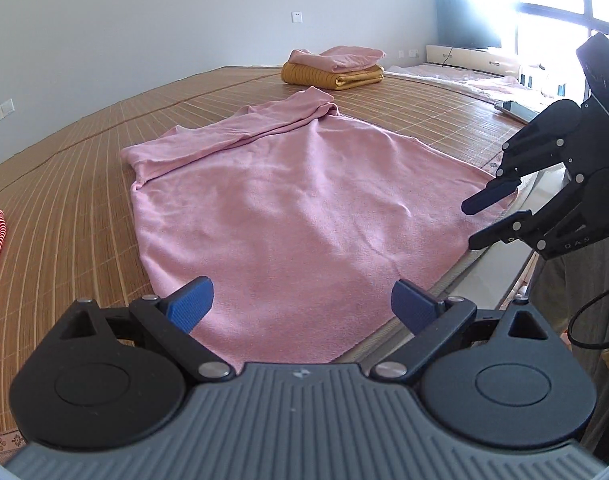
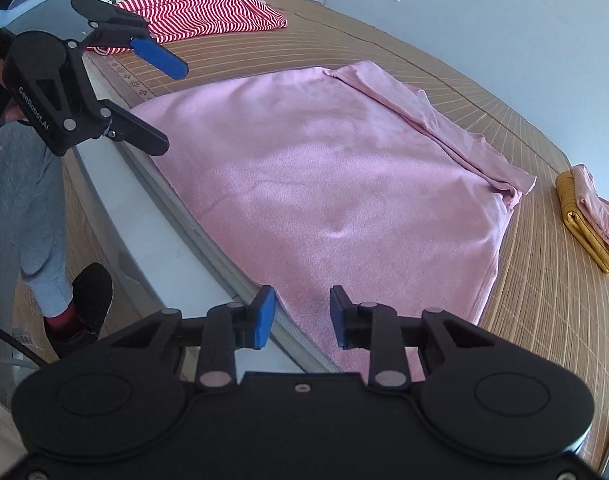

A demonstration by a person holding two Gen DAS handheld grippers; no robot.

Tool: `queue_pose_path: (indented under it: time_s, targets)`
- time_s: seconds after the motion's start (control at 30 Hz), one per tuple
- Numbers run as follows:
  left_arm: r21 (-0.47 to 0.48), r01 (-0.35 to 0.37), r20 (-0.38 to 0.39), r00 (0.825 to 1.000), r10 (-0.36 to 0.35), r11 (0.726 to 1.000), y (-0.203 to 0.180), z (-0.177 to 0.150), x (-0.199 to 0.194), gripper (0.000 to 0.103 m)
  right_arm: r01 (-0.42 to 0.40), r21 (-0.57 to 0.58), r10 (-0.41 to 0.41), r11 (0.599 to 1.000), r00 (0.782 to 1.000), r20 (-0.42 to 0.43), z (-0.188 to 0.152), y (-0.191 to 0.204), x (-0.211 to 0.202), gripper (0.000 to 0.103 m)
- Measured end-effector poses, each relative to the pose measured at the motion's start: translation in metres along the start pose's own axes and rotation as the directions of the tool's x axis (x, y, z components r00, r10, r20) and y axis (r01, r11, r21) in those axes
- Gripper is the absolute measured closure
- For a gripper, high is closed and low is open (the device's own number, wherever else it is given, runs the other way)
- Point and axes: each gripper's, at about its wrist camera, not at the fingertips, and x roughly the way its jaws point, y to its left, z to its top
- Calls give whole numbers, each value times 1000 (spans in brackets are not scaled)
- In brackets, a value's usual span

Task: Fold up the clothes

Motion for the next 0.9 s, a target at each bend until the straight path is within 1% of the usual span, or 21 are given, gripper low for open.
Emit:
queue_pose_path:
  time_s: [0.03,0.07,0.2,0.23,0.37,0.43,0.47,0.5,0.53,0.67,0.77,0.87,0.9]
  targets:
    - [1,7,-5,1000,-7,1000,-1,0,1,5,5,15,-5,1000,1000,3,2,-2,0,90]
    - [8,13,-11,1000,-13,1000,-2,0,2,5,11,29,-11,1000,1000,5,4,-4,0,98]
    - [32,49,-12,999,-49,998,-7,-3,5,5,60,43,-62,997,997,48,14,-15,-1,100]
    - [41,52,-15,999,-52,998,-9,-3,7,5,53,37,-55,998,997,53,16,-17,-3,100]
    - [81,59,-29,998,-56,995,-15,-7,10,5,24,14,-25,1000,997,69,21,-26,-8,98]
    - [96,51,-35,998,-48,994,-15,-10,11,5,-31,-7,31,999,998,60,14,-19,-11,94]
    - [93,48,-44,998,-44,995,-14,-10,14,5,-54,-23,55,998,997,55,10,-15,-12,87]
    - [89,48,-50,998,-44,995,-13,-11,16,5,-59,-50,61,997,997,49,6,-7,-12,80]
    - [84,49,-56,997,-45,995,-13,-11,18,5,-44,-71,47,997,998,47,4,0,-11,75]
    - [73,56,-73,996,-51,996,-12,-12,24,5,-56,-103,57,993,998,12,0,10,-4,75]
    - [81,62,-72,996,-56,995,-12,-13,24,5,-31,-122,31,992,1000,-4,-1,12,-2,76]
    - [62,50,-72,996,-45,997,-8,-12,25,5,-42,-104,41,994,999,-19,-2,9,-1,76]
    - [55,51,-70,996,-47,997,-7,-13,25,5,-39,-115,37,993,999,-18,-3,10,0,76]
